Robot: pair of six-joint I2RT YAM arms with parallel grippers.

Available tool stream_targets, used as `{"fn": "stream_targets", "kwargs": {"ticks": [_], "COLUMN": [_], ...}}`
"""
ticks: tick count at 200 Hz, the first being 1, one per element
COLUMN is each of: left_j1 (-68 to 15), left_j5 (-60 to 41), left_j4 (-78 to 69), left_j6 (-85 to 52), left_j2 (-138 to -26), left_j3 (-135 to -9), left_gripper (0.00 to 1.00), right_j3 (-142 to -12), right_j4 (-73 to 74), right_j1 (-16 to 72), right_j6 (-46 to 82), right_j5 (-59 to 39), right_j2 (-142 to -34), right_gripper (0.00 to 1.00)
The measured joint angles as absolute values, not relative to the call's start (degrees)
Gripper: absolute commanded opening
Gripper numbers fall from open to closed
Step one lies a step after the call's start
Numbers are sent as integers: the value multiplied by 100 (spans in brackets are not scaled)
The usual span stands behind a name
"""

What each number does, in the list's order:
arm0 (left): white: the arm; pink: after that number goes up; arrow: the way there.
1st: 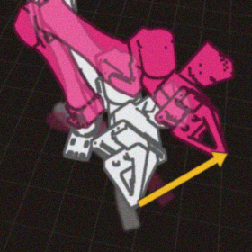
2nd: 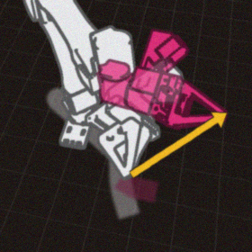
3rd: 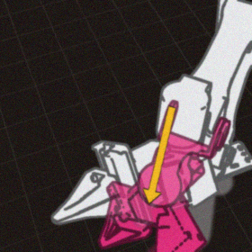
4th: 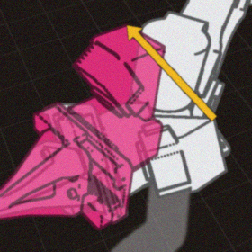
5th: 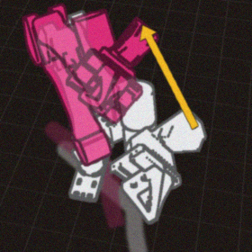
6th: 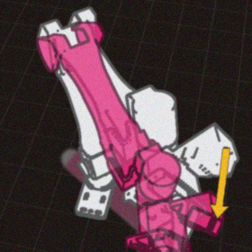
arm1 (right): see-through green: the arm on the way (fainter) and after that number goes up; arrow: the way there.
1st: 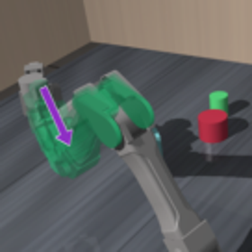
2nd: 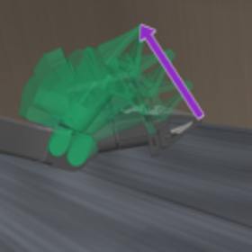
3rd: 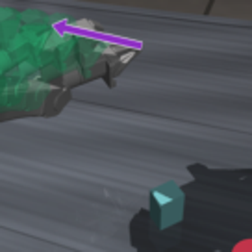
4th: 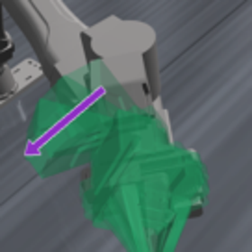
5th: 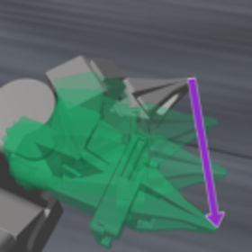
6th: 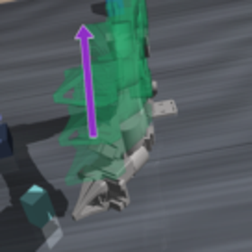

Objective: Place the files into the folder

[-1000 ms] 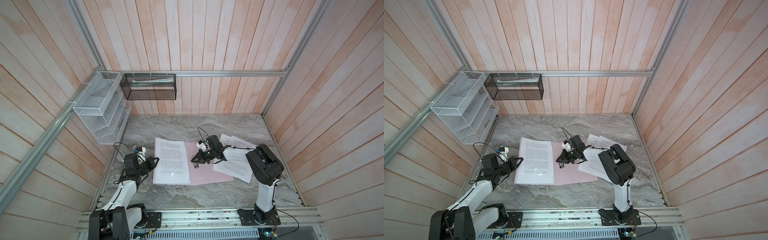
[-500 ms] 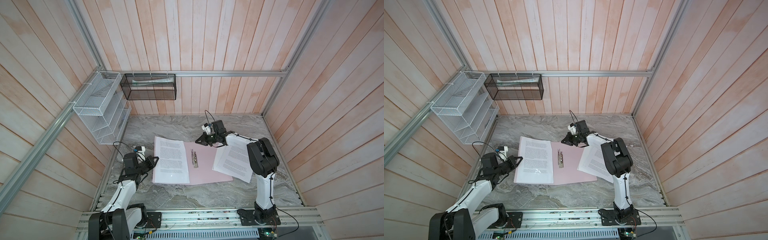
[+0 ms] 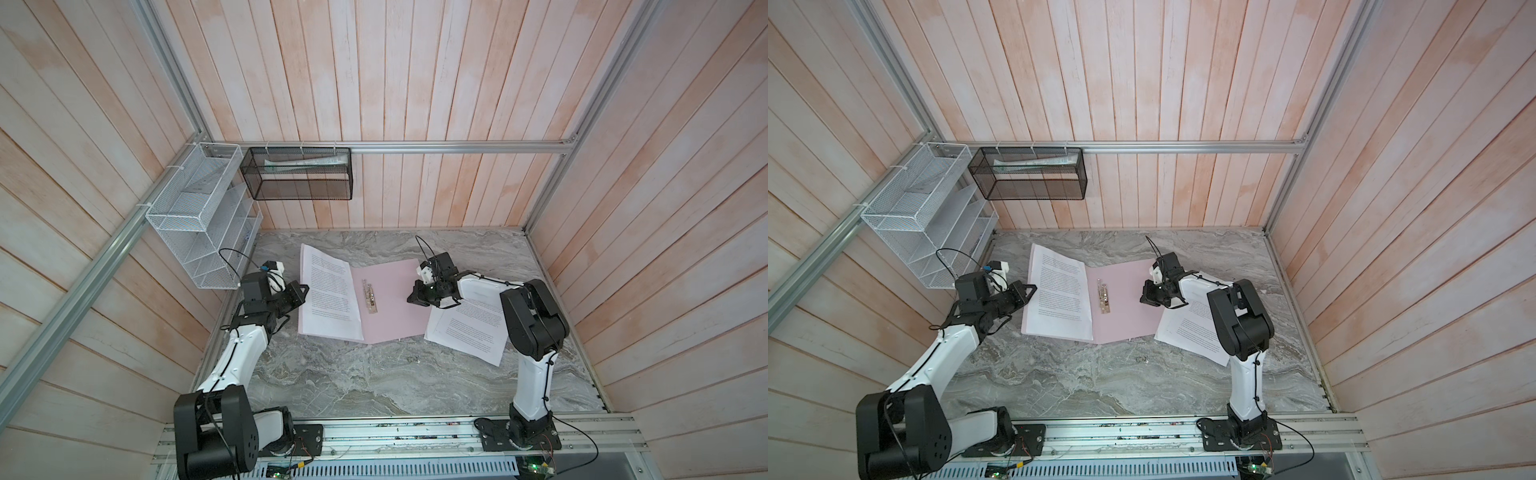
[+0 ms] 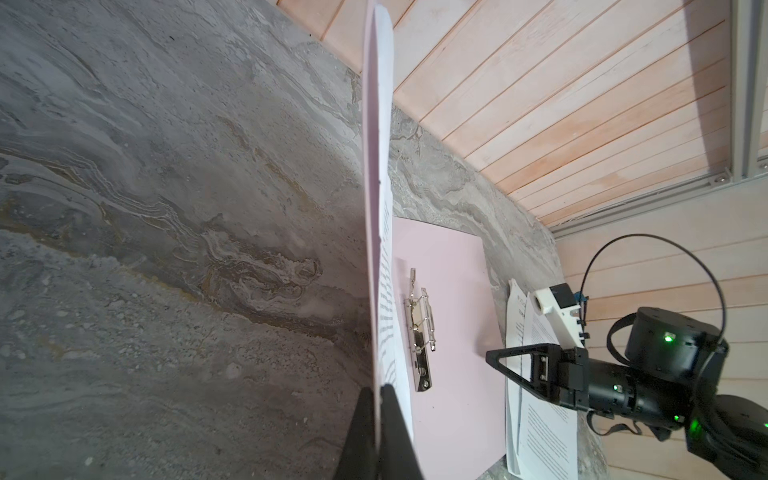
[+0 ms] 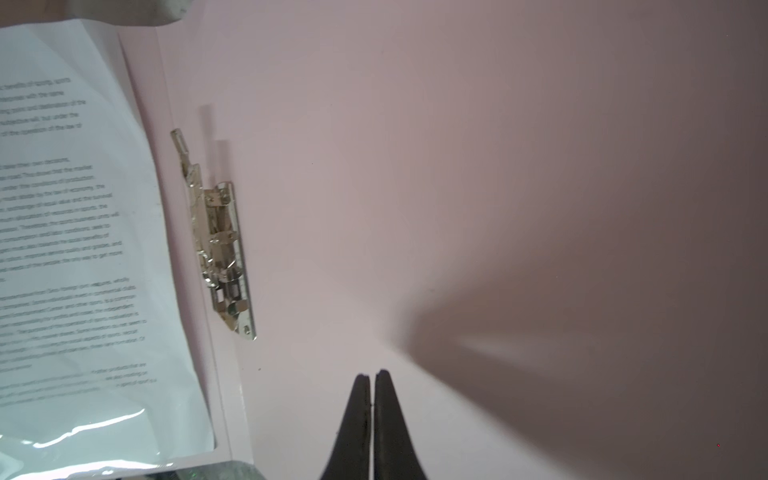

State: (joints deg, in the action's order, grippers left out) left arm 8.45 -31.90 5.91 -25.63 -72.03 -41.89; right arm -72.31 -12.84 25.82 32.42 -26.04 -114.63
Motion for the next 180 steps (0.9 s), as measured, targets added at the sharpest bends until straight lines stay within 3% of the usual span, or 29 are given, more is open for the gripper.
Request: {"fn": "stream_targets", "kwargs": {"ticks": [67,98,108,128,148,180], "left_j1": [711,711,711,711,714,711], "left_j5": [-3597,-3621,-3618,-3634,-3562,-3378], "left_j4": [819,878,908,923,991,1059], "left_j6": [-2268,-2202,-2191,-2171,-2182,-2235], "left_j2": [-7371,-7373,-7387,-7481,-7498,-7432], "left_j3": [-4202,-4226,-4257,-4331,-4340,-4340], "left_gripper": [0,0,20,44,51,51], "right_j3": [-7155,-6746,-6471,-5787,-5074,-4311], "right_j4": [-1658,-1579,-1472,-1122,-773,-582], "right_j1": [2436,1798,1441,620,-128,-906], "right_j6": [2880,2902,2902,3024,3175,3363], "right_j5": [-2104,-2121,-2141,-2235,-2294,-1938], "right_j2": [-11297,-10766,-10460,-9771,-9087,-8346], "right_gripper": [7,19,23,26,25,23]}}
